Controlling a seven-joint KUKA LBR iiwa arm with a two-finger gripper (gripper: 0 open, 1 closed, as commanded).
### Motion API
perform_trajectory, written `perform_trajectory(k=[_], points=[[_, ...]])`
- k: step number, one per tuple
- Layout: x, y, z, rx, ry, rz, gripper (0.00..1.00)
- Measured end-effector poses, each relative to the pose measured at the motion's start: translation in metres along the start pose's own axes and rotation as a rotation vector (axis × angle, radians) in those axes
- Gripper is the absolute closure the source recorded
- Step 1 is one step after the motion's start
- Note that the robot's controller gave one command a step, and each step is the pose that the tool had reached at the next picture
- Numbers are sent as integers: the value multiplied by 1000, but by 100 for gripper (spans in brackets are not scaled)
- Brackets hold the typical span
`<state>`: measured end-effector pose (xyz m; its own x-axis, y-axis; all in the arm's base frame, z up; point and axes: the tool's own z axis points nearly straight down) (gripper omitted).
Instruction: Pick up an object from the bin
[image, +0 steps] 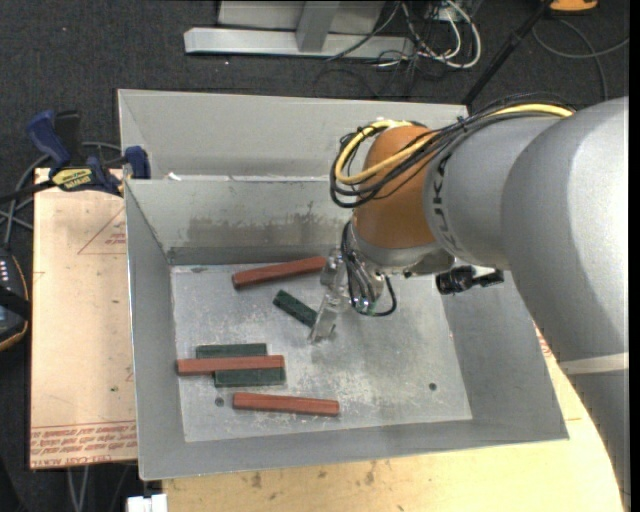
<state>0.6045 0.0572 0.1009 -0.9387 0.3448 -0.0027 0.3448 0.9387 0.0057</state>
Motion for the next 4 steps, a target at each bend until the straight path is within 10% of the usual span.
perform_trajectory(k=[2, 3, 4], points=[[8, 12, 32, 6, 4, 382, 0], [8, 12, 32, 6, 1, 378, 0], [7, 13, 30, 5, -1, 378, 100]])
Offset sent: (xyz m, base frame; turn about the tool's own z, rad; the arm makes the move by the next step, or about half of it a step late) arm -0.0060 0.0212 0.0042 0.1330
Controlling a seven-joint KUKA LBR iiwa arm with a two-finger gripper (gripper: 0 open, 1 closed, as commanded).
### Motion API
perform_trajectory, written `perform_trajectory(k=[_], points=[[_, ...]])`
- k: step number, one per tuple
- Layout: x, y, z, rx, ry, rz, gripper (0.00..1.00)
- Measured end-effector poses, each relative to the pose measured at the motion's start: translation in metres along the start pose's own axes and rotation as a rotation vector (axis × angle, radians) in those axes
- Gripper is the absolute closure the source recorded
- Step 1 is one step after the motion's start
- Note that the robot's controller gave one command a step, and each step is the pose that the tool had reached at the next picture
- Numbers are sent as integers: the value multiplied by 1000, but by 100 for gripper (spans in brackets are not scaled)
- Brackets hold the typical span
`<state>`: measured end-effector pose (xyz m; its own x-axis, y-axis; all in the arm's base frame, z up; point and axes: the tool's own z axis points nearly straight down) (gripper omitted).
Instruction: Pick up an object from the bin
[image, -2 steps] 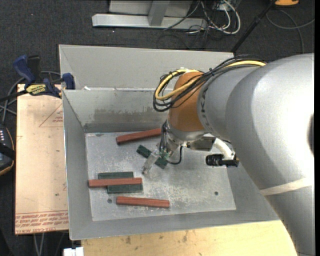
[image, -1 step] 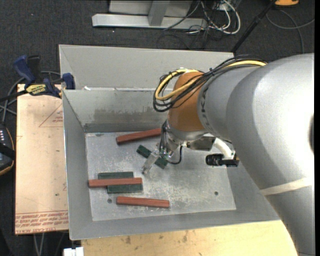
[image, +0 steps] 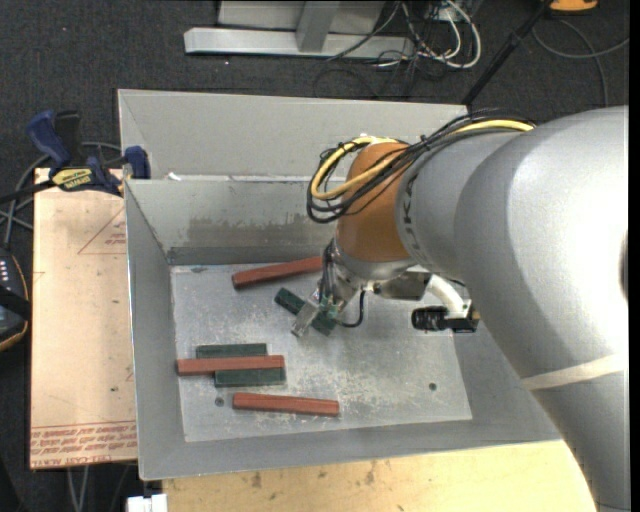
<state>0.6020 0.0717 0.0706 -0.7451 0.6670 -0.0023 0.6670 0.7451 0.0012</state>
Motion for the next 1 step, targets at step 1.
perform_trajectory(k=[1], points=[[0, 1, -2, 0, 0, -4, 100]])
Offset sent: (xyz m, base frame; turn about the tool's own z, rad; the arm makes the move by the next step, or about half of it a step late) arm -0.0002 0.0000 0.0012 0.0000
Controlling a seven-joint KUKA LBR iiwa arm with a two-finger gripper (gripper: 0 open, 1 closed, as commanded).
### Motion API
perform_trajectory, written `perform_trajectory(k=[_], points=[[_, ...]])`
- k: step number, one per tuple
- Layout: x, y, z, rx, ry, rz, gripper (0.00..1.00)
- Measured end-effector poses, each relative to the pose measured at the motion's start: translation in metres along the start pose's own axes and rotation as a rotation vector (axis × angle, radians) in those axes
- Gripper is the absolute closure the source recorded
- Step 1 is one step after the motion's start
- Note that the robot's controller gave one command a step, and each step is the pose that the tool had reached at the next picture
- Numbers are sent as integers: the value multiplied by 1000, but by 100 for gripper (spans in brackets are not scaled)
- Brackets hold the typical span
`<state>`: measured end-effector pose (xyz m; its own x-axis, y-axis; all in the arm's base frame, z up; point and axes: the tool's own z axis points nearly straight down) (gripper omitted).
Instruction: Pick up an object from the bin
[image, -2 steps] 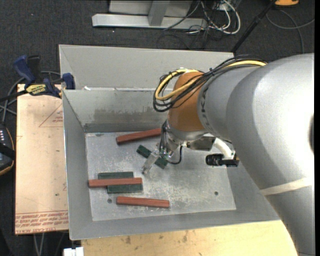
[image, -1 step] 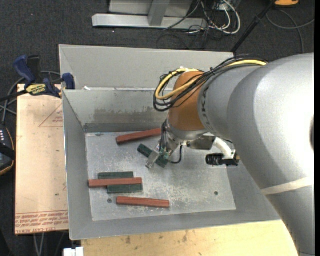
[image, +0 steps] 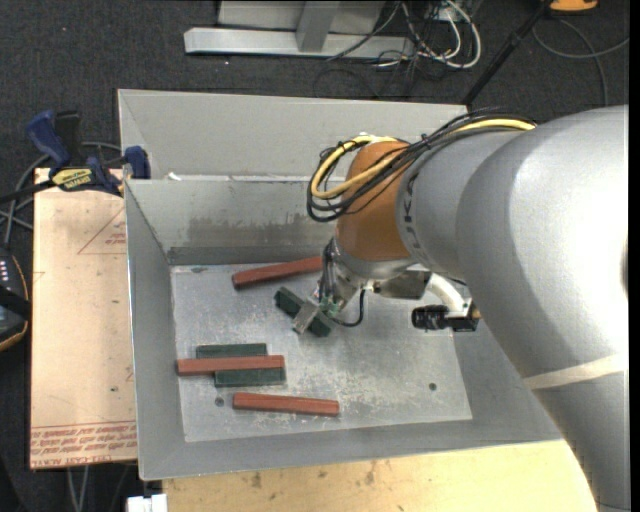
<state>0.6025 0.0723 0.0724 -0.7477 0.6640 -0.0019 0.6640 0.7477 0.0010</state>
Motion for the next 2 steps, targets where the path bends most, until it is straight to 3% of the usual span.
perform_trajectory(k=[1, 2], points=[[-1, 1, -17, -1, 0, -3, 100], [-2, 2, -78, -4, -3, -6, 100]])
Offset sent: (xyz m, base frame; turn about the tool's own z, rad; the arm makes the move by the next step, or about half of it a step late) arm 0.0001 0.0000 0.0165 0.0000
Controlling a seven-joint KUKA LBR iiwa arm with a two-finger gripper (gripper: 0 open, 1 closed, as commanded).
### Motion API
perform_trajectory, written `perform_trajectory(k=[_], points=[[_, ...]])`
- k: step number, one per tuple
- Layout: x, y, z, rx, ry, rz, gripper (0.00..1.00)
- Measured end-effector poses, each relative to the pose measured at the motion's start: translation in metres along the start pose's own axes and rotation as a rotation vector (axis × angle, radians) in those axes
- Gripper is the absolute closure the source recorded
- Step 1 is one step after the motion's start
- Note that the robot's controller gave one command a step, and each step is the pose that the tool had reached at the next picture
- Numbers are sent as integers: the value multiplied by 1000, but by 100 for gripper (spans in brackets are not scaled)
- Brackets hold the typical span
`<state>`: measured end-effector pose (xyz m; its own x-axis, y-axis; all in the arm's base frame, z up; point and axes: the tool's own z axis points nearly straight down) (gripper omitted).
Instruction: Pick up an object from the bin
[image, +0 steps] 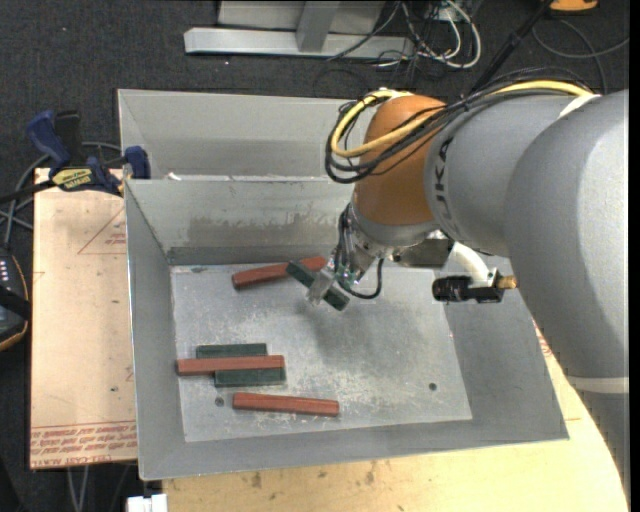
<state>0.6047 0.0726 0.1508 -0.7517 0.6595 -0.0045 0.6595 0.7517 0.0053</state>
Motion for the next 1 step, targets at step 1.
perform_trajectory(k=[1], points=[[0, 0, -4, 4, 3, -3, 100]])
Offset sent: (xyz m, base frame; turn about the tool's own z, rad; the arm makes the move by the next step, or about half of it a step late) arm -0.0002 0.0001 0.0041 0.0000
